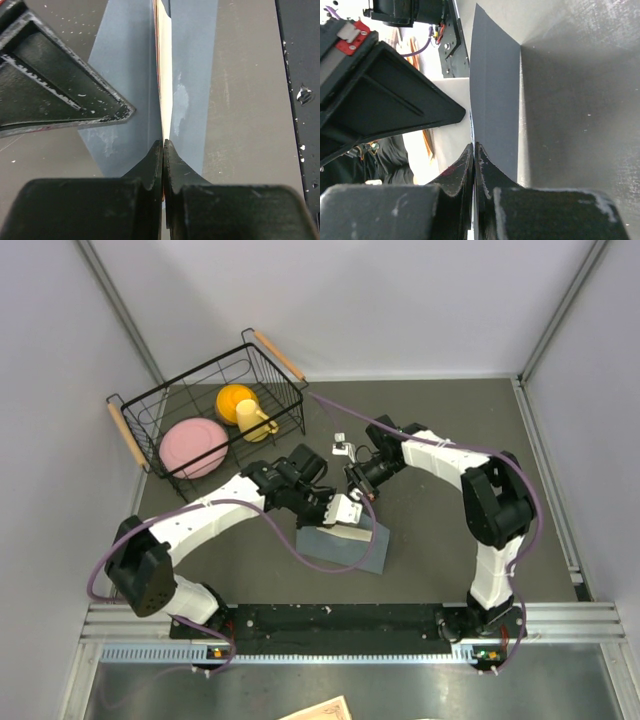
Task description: Place the letter into the envelope and seal it
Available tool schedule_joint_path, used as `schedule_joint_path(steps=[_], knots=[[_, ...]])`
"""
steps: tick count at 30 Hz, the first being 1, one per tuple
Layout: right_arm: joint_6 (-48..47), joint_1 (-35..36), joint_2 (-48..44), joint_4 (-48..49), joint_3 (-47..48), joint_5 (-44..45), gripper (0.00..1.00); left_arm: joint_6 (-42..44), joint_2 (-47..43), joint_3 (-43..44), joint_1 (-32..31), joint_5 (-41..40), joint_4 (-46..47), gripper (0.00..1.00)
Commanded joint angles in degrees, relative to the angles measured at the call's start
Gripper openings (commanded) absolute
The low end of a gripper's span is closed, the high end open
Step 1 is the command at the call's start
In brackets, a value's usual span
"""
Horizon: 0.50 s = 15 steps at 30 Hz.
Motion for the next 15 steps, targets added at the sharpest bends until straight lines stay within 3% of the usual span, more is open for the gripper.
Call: schedule_joint_path(steps=[1, 15], knots=[[-2.33, -0.02, -3.98, 0.98, 0.06, -4.01, 0.00, -0.78, 0.69, -1.14, -0.62, 2.61, 0.61, 0.00], [-3.47, 0.15, -5.91, 0.98, -1.17, -5.95, 0.00, -0.96, 1.92, -3.33, -1.41, 1.47, 2.46, 0.00]])
